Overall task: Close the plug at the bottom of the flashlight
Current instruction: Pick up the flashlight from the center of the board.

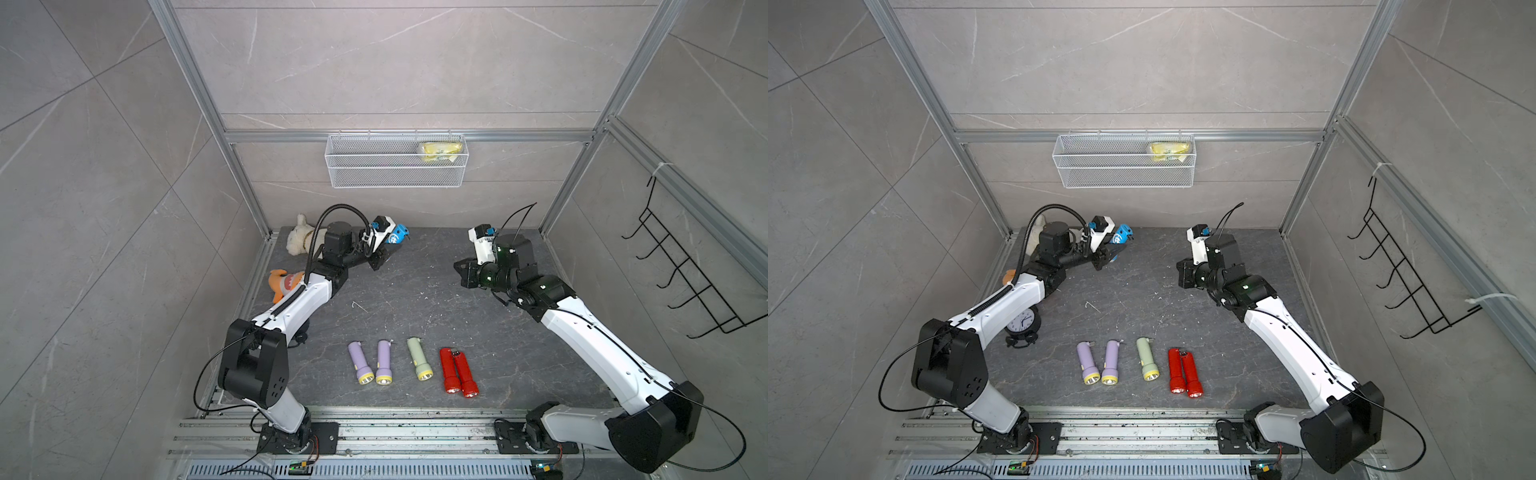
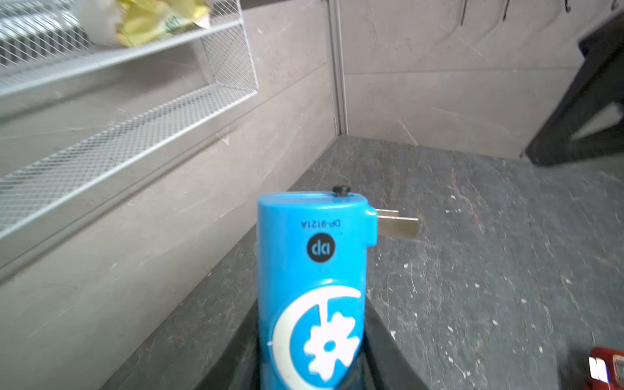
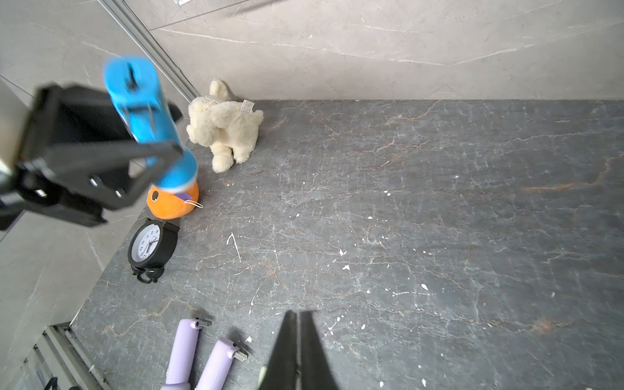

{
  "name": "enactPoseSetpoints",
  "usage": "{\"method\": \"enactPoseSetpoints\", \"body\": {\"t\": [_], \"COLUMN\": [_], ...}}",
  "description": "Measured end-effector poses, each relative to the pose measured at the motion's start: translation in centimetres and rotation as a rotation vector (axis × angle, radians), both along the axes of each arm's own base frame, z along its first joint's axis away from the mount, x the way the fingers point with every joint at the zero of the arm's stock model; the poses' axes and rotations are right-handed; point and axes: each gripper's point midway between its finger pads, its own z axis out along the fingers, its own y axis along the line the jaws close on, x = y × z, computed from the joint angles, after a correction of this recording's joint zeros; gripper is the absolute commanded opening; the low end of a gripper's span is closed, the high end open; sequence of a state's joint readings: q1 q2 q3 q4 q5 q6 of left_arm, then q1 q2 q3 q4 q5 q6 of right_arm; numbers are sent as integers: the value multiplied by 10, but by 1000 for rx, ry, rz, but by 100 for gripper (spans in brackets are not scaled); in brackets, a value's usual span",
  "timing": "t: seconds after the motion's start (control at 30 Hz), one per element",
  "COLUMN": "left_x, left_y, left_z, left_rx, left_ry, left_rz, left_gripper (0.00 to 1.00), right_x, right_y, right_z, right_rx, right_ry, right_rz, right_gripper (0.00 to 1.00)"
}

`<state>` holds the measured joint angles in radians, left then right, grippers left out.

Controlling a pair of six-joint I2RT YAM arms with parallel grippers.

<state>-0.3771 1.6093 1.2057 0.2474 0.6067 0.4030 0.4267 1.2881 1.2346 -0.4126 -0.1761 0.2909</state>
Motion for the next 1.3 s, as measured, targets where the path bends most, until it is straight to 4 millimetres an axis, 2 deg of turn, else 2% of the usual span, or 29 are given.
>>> {"method": "enactPoseSetpoints", "body": {"t": [0.07,0.1,0.13,0.17,0.2,0.27,0.33,0.47,0.6,0.77,0.83,1.0,1.17,1.3], "left_x": [-6,-10,-13,-18,-23,-33,-46,-74,-97,-111,-114,-129,-150,-166], "left_y": [1,1,2,3,4,6,5,-3,-16,-20,-21,-25,-28,-31], "left_z": [-16,-21,-24,-26,-24,-19,-9,14,26,37,38,34,38,57], "left_rx": [38,51,59,63,60,45,18,-46,-86,-124,-130,-121,-125,-132], "left_ry": [-24,-37,-54,-71,-92,-127,-165,-231,-257,-266,-257,-181,-106,-41], "left_rz": [-20,-28,-34,-41,-47,-61,-87,-158,-241,-292,-307,-402,-526,-651], "left_gripper": [0,0,0,0,0,0,0,0,0,0,0,0,0,0], "right_x": [1,1,2,2,2,3,3,3,-12,-20,-22,-30,-42,-52], "right_y": [0,2,4,8,12,21,33,57,87,94,94,89,72,64], "right_z": [5,8,13,19,25,35,43,44,35,33,34,42,58,69], "right_rx": [1,5,14,26,39,74,115,160,129,102,94,28,-46,-83], "right_ry": [-7,-8,-12,-18,-25,-27,-24,12,25,19,8,-62,-189,-269], "right_rz": [3,9,18,35,56,99,152,244,328,352,356,348,343,370], "right_gripper": [0,12,31,44,52,60,62,70,71,68,62,63,61,62]}}
